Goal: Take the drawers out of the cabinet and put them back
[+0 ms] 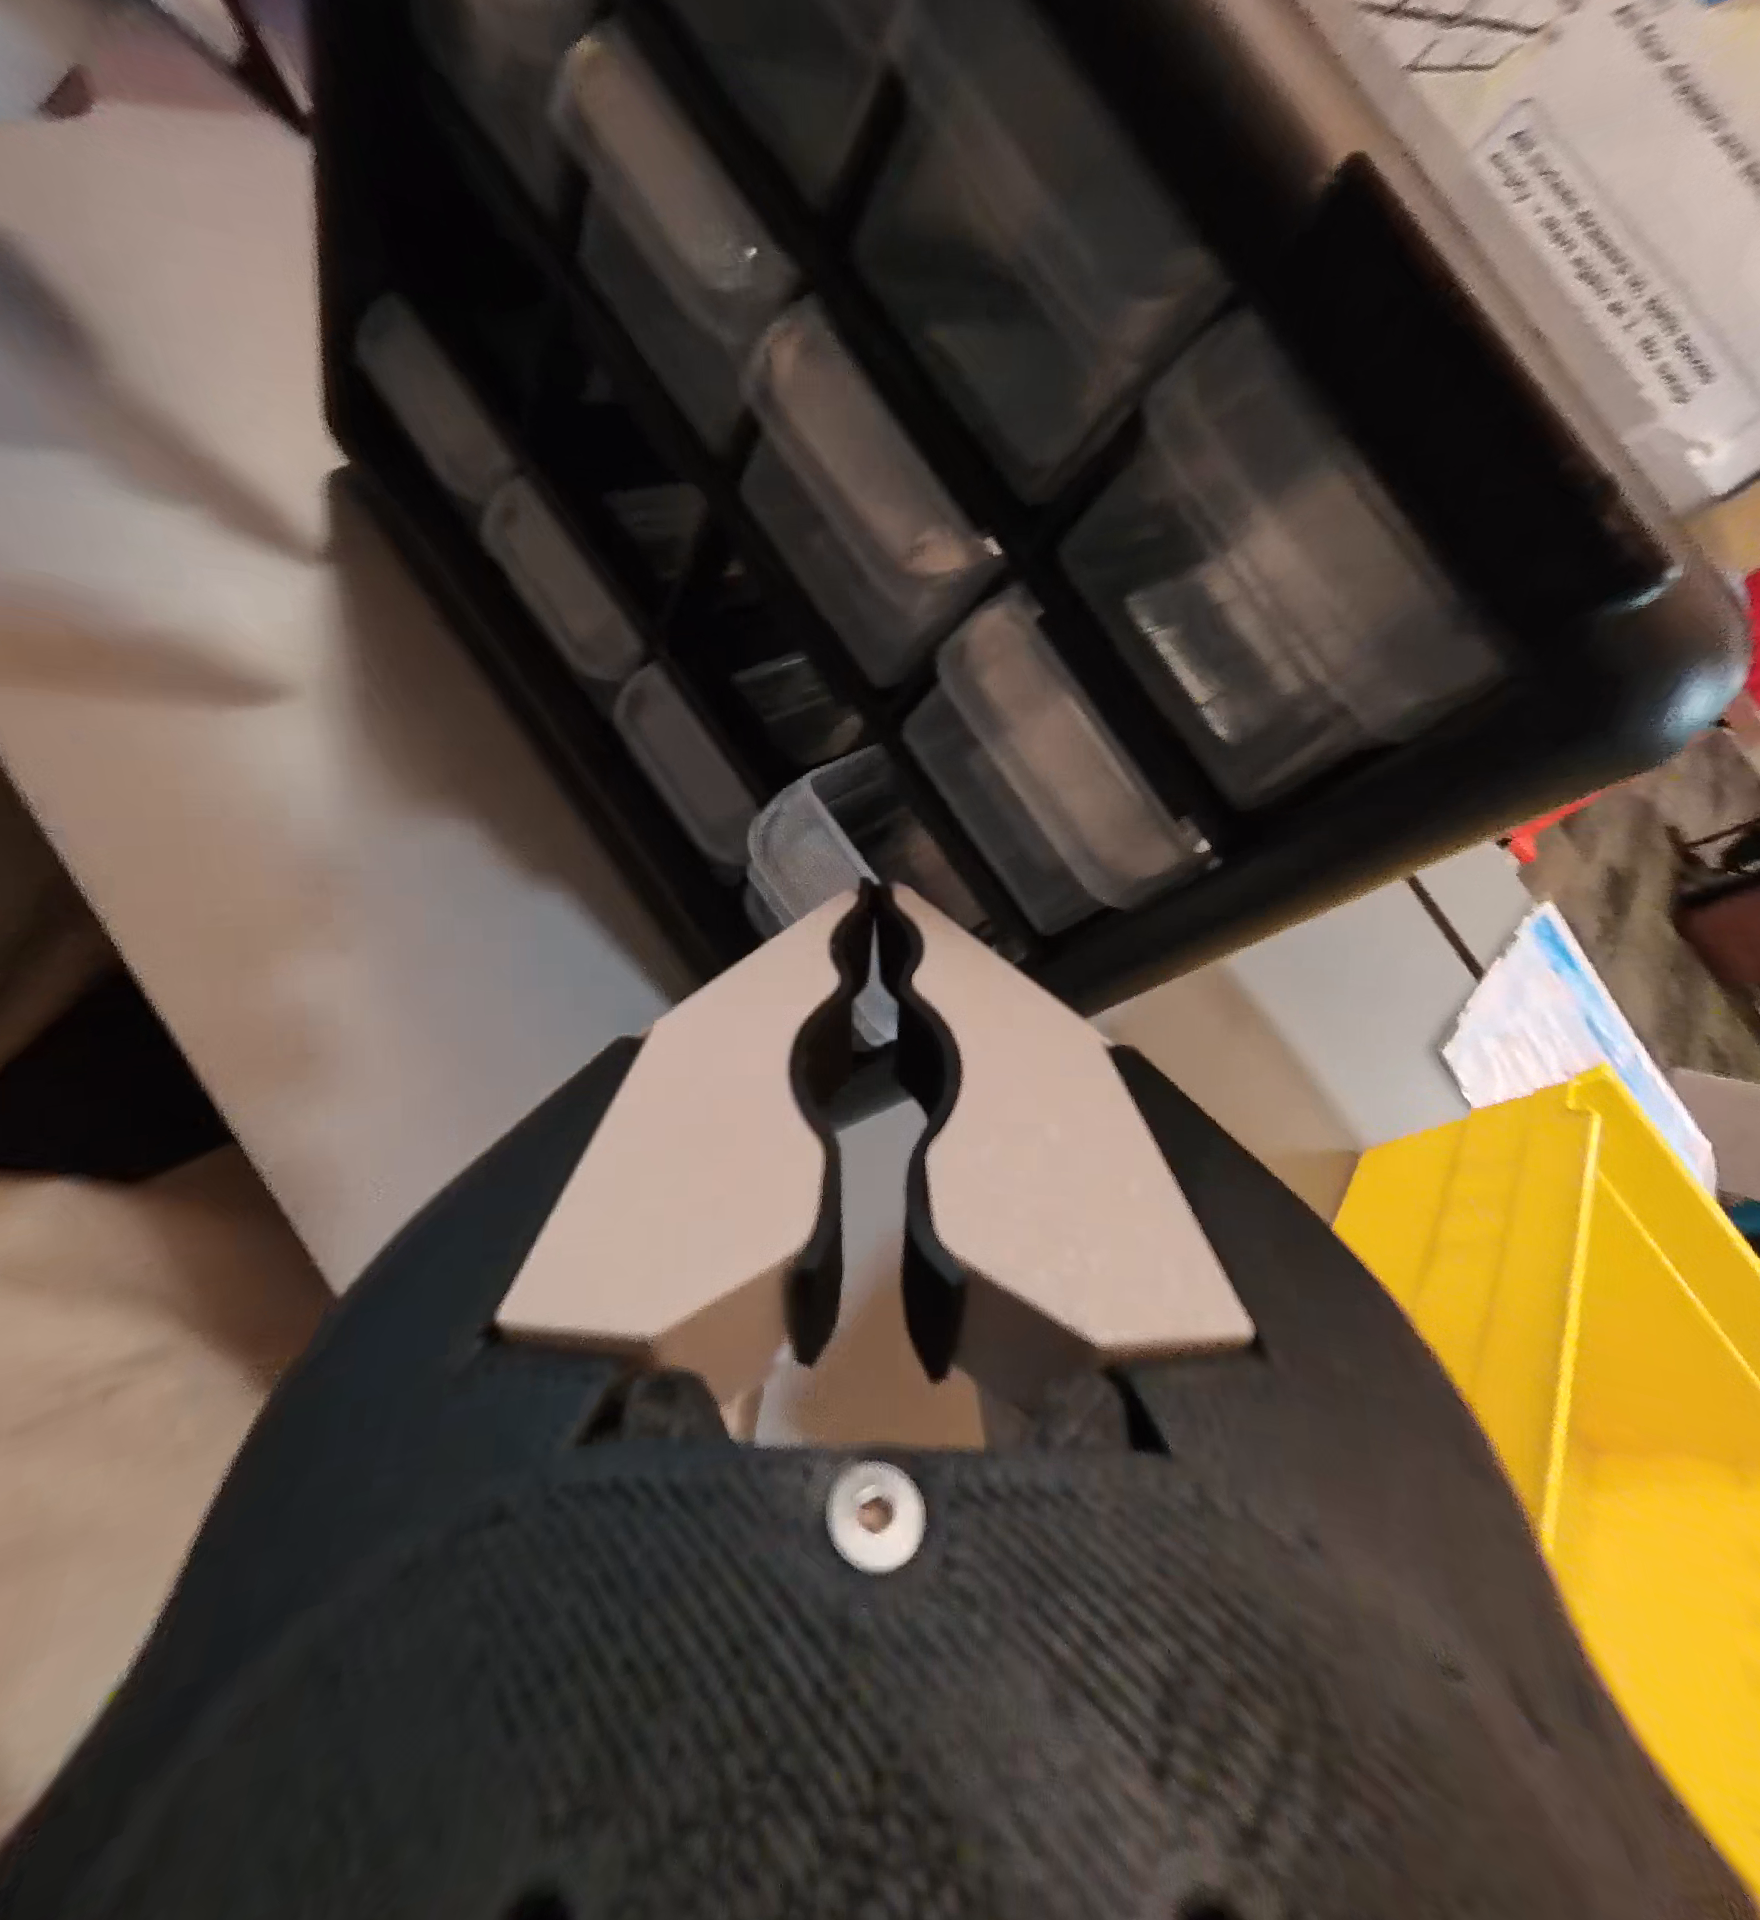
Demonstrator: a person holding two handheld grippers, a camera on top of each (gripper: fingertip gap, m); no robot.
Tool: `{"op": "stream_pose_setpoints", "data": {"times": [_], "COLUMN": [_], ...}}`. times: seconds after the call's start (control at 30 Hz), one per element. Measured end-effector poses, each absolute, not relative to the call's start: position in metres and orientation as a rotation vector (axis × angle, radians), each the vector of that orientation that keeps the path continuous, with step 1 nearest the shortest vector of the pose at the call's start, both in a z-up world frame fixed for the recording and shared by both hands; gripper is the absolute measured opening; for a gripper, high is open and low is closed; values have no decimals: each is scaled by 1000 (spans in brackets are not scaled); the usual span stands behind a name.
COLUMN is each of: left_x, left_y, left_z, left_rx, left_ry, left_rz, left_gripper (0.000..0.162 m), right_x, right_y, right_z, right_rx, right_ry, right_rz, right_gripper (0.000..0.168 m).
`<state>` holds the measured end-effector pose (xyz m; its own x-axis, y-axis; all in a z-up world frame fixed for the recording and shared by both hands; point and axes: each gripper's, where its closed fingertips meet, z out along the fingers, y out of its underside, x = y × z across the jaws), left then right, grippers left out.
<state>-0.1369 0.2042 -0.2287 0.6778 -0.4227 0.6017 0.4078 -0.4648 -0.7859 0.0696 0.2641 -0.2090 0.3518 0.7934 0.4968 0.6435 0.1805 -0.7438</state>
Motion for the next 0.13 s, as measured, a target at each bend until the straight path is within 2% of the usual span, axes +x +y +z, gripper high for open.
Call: {"op": "stream_pose_setpoints", "data": {"times": [0.03,0.13], "left_x": [-137,-137], "left_y": [204,204], "left_z": [-229,-229], "left_rx": [-1815,-1815], "left_ry": [12,11], "left_rz": [-965,-966], "left_gripper": [32,31], "right_x": [69,66], "right_y": [267,271], "right_z": [-209,-210], "right_rx": [-1520,-1492], "right_ry": [-1330,-1289], "right_rz": [167,145], "right_gripper": [0,0]}}
